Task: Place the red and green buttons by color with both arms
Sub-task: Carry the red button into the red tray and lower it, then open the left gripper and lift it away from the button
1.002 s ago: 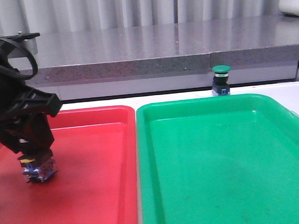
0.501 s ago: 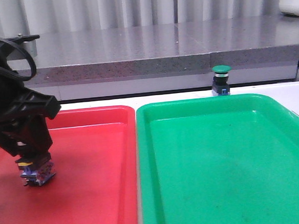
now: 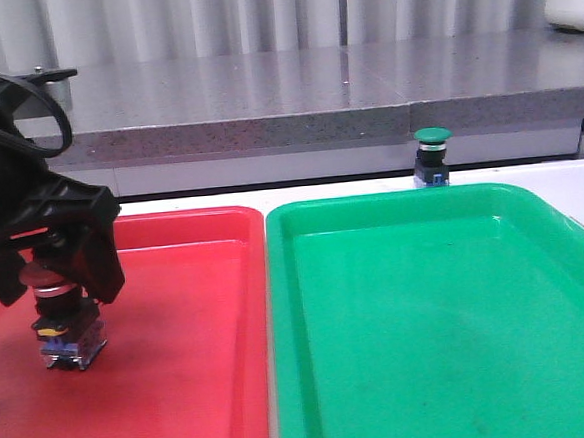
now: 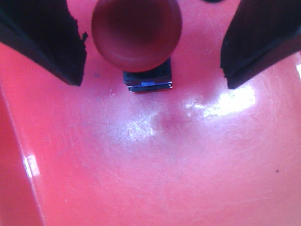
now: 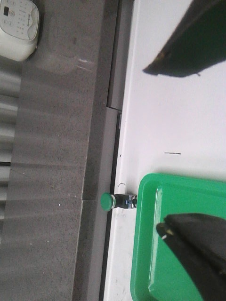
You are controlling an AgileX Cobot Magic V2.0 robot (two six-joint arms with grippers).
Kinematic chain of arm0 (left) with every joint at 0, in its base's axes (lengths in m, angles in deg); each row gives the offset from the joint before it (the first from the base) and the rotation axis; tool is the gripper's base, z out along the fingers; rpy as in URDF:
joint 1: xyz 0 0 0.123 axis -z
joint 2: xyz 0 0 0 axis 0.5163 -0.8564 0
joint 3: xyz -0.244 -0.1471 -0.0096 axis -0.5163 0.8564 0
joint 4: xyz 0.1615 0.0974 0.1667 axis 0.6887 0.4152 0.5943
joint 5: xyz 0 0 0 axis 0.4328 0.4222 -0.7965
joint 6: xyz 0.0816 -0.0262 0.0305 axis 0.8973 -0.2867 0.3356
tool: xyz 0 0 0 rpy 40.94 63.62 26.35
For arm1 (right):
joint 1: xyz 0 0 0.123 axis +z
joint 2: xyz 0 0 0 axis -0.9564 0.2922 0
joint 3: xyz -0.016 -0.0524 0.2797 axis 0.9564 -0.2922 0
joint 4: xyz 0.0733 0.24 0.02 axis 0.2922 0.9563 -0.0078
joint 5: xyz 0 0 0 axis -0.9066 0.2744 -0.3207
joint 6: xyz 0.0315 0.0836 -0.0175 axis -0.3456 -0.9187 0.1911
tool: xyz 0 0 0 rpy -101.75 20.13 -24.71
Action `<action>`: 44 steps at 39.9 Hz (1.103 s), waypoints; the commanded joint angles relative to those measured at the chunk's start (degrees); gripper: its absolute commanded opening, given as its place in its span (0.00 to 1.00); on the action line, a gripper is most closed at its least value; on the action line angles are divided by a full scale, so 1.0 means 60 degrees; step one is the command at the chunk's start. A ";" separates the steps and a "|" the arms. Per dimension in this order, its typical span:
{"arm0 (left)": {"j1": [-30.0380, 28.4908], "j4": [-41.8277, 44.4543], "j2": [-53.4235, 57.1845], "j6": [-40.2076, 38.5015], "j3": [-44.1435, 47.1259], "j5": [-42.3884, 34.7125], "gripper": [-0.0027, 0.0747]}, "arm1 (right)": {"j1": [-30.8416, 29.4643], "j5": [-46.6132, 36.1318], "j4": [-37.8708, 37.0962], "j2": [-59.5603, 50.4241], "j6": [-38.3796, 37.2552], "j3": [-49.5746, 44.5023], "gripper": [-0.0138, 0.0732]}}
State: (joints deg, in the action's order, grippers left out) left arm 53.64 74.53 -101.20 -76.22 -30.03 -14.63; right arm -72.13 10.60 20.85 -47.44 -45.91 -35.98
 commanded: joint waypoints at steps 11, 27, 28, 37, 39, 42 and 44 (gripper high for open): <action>0.0073 -0.0273 0.0946 -0.0081 -0.0869 0.0463 0.79 | -0.0050 -0.0724 0.0065 0.0131 0.0035 0.0346 0.86; 0.0051 0.0830 0.1749 0.0008 -0.1879 0.0985 0.06 | -0.0050 -0.0724 0.0065 0.0131 0.0035 0.0346 0.86; 0.0025 0.0850 0.1749 0.0008 -0.1953 0.1006 0.02 | -0.0050 -0.0724 0.0065 0.0131 0.0035 0.0346 0.86; -0.0543 0.0832 0.1971 -0.0421 -0.2125 0.1089 0.01 | -0.0050 -0.0724 0.0065 0.0131 0.0035 0.0346 0.86; -0.0870 0.0832 0.2168 -0.0546 -0.2046 0.1089 0.01 | -0.0050 -0.0724 0.0065 0.0131 0.0035 0.0346 0.86; -0.1531 0.0832 0.2673 -0.0565 -0.1690 0.0849 0.01 | -0.0050 -0.0724 0.0065 0.0131 0.0035 0.0346 0.86; -0.1985 0.0832 0.3106 -0.0565 -0.1332 0.0636 0.01 | -0.0050 -0.0724 0.0065 0.0131 0.0035 0.0346 0.86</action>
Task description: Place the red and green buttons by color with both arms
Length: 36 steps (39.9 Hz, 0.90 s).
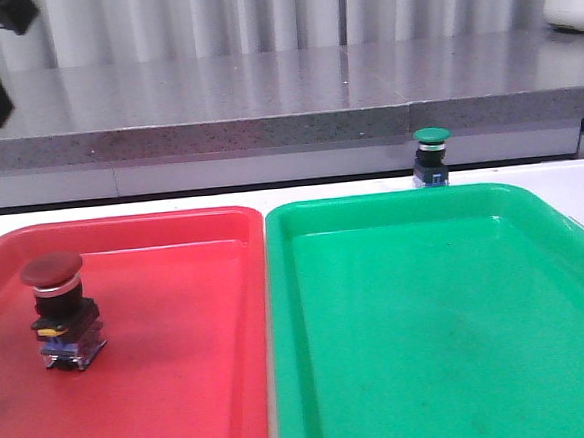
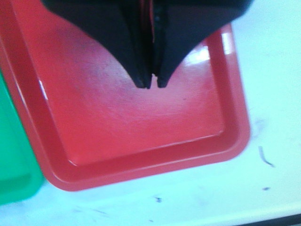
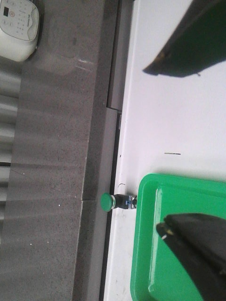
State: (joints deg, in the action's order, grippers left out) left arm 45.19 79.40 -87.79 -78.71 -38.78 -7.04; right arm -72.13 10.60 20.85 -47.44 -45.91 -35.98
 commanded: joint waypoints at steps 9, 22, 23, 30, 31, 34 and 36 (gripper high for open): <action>-0.1839 -0.0202 0.3569 -0.0150 0.2270 -0.2251 0.01 | -0.0050 -0.0724 0.0065 0.0131 0.0035 0.0346 0.86; -0.1839 -0.0220 0.7255 -0.0150 0.4953 -0.3474 0.01 | -0.0050 -0.0724 0.0065 0.0131 0.0035 0.0346 0.86; -0.1839 -0.0220 0.7479 -0.0150 0.5106 -0.3474 0.01 | -0.0050 -0.0724 0.0065 0.0131 0.0035 0.0346 0.86; -0.1839 -0.0220 0.9104 -0.0150 0.6108 -0.4005 0.01 | -0.0050 -0.0724 0.0065 0.0131 0.0035 0.0346 0.86; -0.1839 -0.0220 0.9232 -0.0150 0.6171 -0.4194 0.01 | -0.0050 -0.0724 0.0065 0.0131 0.0035 0.0346 0.86; -0.1839 -0.0220 0.9584 -0.0150 0.6290 -0.4544 0.01 | -0.0050 -0.0724 0.0065 0.0131 0.0035 0.0346 0.86; -0.1839 -0.0220 0.9699 -0.0150 0.6330 -0.4560 0.01 | -0.0050 -0.0724 0.0065 0.0131 0.0035 0.0346 0.86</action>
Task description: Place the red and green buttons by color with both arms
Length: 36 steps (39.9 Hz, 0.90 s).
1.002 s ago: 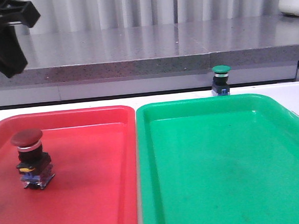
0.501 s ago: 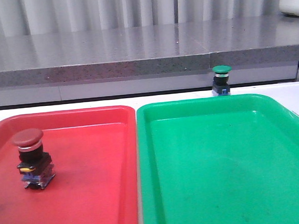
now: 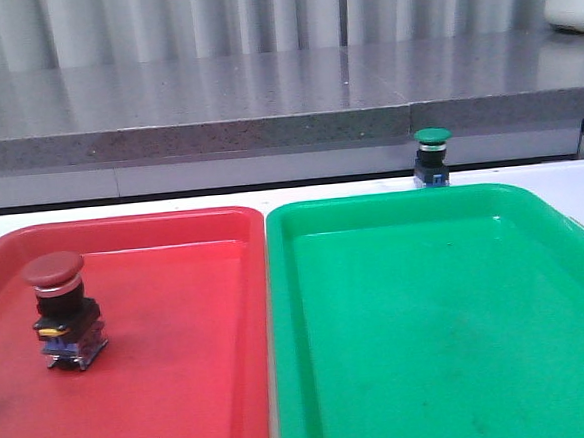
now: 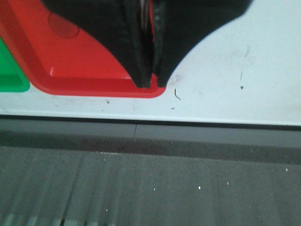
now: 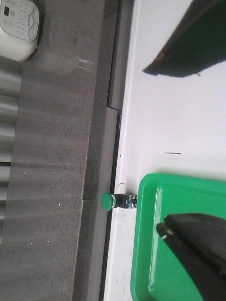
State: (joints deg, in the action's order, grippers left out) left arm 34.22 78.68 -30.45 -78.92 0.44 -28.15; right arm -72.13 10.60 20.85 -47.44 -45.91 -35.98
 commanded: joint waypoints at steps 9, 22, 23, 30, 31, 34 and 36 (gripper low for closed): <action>-0.0010 -0.0099 0.0183 -0.0115 -0.0188 -0.1028 0.01 | -0.0050 -0.0724 0.0065 0.0131 0.0035 0.0346 0.86; -0.0010 -0.0099 0.0183 -0.0115 -0.0188 -0.1028 0.01 | -0.0050 -0.1336 0.0065 0.0237 0.0035 0.0346 0.86; -0.0010 -0.0099 0.0183 -0.0115 -0.0188 -0.1028 0.01 | -0.0041 -0.1457 0.0065 0.0298 0.0035 0.0346 0.86; -0.0010 -0.0099 0.0183 -0.0115 -0.0188 -0.1028 0.01 | -0.0030 -0.2258 0.0065 0.2108 0.0035 0.0726 0.86; -0.0010 -0.0099 0.0183 -0.0115 -0.0188 -0.1028 0.01 | -0.0030 -0.2177 0.0065 0.2539 0.0035 0.0917 0.86; -0.0010 -0.0099 0.0183 -0.0115 -0.0188 -0.1028 0.01 | -0.0019 -0.1695 0.0254 0.3617 0.0035 0.1624 0.86; -0.0010 -0.0099 0.0183 -0.0115 -0.0188 -0.1028 0.01 | -0.0019 -0.1146 0.0548 0.4468 0.0035 0.2169 0.86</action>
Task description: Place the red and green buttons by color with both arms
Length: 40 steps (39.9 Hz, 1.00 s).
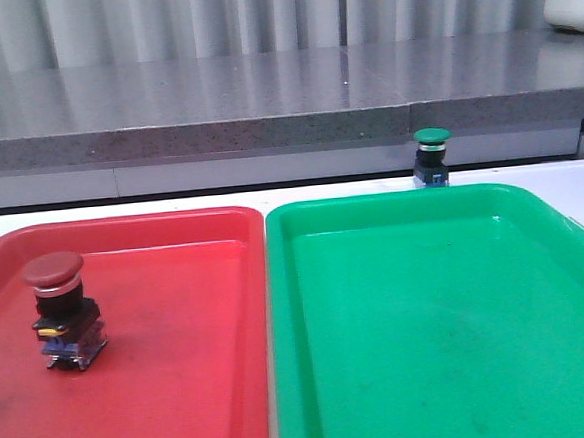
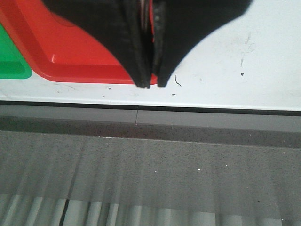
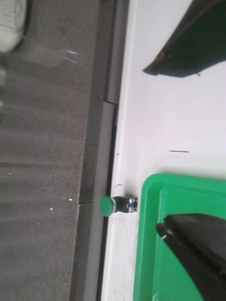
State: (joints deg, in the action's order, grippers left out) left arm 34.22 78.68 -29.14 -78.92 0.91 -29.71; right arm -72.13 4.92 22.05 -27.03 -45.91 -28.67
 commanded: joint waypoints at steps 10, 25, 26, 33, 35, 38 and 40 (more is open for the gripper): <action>-0.0010 -0.0099 -0.0034 -0.0115 -0.0266 -0.0768 0.01 | 0.0496 0.1334 0.0771 0.4773 0.0035 0.3979 0.86; -0.0010 -0.0099 -0.0034 -0.0115 -0.0266 -0.0768 0.01 | 0.1253 0.2605 0.0757 0.9446 -0.0323 0.8135 0.81; -0.0010 -0.0099 -0.0034 -0.0115 -0.0266 -0.0768 0.01 | 0.1253 0.2725 0.0757 0.9651 -0.0335 0.8359 0.81; -0.0010 -0.0099 -0.0034 -0.0115 -0.0266 -0.0768 0.01 | 0.1415 0.3371 0.0733 1.1066 -0.0437 1.0006 0.81; -0.0010 -0.0099 -0.0034 -0.0115 -0.0266 -0.0768 0.01 | 0.1423 0.3495 0.0694 1.1384 -0.0546 1.0388 0.81; -0.0010 -0.0099 -0.0034 -0.0115 -0.0266 -0.0768 0.01 | 0.1423 0.3727 0.0590 1.1808 -0.0749 1.0899 0.81; -0.0010 -0.0099 -0.0034 -0.0115 -0.0266 -0.0768 0.01 | 0.1423 0.3770 0.0420 1.2017 -0.0978 1.1118 0.81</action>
State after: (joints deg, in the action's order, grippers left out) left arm 34.22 78.68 -29.14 -78.92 0.91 -29.71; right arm -63.55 28.58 26.00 46.27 -50.06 33.93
